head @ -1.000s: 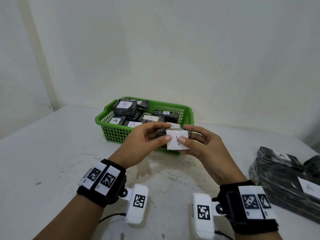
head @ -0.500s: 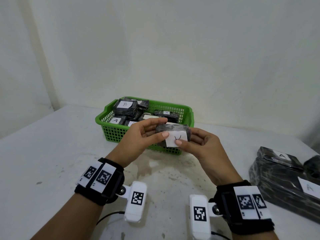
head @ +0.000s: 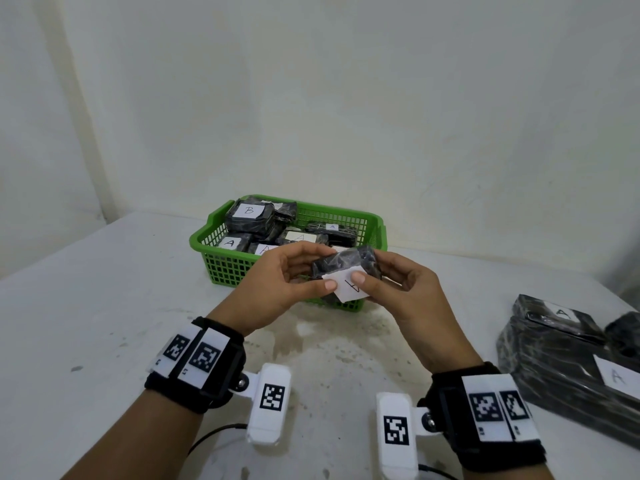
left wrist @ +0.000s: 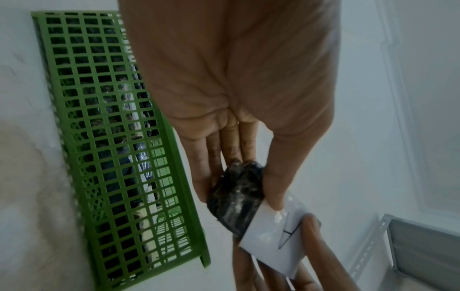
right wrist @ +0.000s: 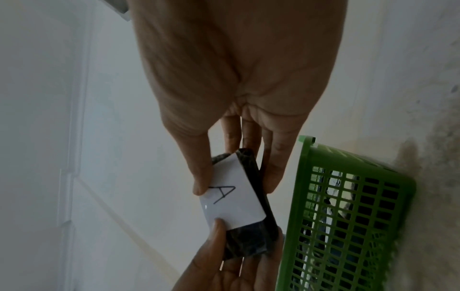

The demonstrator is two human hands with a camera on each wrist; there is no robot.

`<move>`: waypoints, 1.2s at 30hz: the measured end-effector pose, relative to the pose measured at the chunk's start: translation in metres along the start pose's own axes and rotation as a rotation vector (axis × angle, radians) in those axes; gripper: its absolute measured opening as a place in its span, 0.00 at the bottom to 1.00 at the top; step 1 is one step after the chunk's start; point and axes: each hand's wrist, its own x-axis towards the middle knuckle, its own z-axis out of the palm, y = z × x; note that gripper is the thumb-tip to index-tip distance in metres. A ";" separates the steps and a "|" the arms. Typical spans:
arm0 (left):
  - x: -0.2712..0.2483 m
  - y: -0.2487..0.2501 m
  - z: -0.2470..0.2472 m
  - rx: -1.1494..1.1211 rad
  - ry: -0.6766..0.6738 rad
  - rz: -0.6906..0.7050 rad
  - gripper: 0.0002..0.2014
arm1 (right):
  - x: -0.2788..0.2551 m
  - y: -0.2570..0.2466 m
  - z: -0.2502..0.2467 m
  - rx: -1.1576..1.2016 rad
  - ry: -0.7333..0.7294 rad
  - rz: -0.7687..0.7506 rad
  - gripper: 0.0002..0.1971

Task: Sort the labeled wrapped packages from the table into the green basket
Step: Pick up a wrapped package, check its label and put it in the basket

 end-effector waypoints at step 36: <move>0.003 -0.012 0.010 -0.105 -0.046 -0.085 0.35 | 0.005 0.008 0.000 0.000 0.015 0.112 0.19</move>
